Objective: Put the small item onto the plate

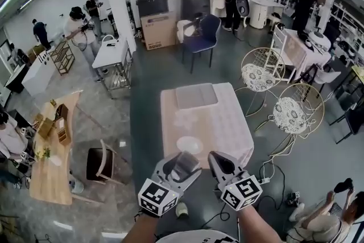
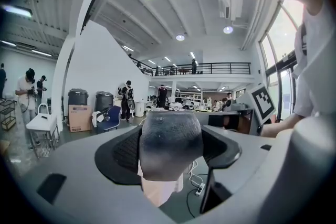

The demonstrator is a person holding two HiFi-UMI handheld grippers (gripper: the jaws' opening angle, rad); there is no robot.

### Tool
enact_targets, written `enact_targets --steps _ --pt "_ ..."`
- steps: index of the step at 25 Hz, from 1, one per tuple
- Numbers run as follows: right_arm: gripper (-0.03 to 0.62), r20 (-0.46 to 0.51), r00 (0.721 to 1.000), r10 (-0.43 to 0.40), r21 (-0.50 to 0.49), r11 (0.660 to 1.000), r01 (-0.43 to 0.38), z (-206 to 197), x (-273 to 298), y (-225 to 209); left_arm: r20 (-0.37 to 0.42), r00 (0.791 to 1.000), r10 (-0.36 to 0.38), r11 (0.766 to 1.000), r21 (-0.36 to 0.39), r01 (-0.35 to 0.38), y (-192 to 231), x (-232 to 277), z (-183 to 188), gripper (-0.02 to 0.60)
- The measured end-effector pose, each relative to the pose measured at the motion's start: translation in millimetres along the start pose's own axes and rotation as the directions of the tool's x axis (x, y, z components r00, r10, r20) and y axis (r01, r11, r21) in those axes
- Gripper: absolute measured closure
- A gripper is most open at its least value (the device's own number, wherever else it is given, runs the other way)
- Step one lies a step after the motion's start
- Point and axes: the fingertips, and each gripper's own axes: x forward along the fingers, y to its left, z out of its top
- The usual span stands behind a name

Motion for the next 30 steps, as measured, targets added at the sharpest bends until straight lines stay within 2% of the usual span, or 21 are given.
enact_targets --steps 7,14,22,30 --pt "0.580 0.033 0.992 -0.126 0.003 0.992 0.126 -3.8 53.6 -24.8 -0.006 0.996 -0.084 0.996 0.039 0.084 61.0 32.2 -3.5 0.265" --pt "0.581 0.006 0.984 -0.177 0.002 0.984 0.176 -18.8 70.1 -36.6 -0.072 0.991 -0.110 0.992 0.061 0.115 96.9 65.8 -35.9 0.265" --pt "0.580 0.014 0.985 -0.172 0.017 0.985 0.172 -30.9 98.7 -60.6 -0.146 0.982 -0.116 0.991 0.048 0.124 124.6 104.8 -73.2 0.265" --pt "0.580 -0.013 0.989 -0.150 -0.033 0.988 0.150 -53.5 131.0 -114.9 -0.231 0.968 -0.096 0.994 0.028 0.106 159.6 155.4 -126.4 0.265"
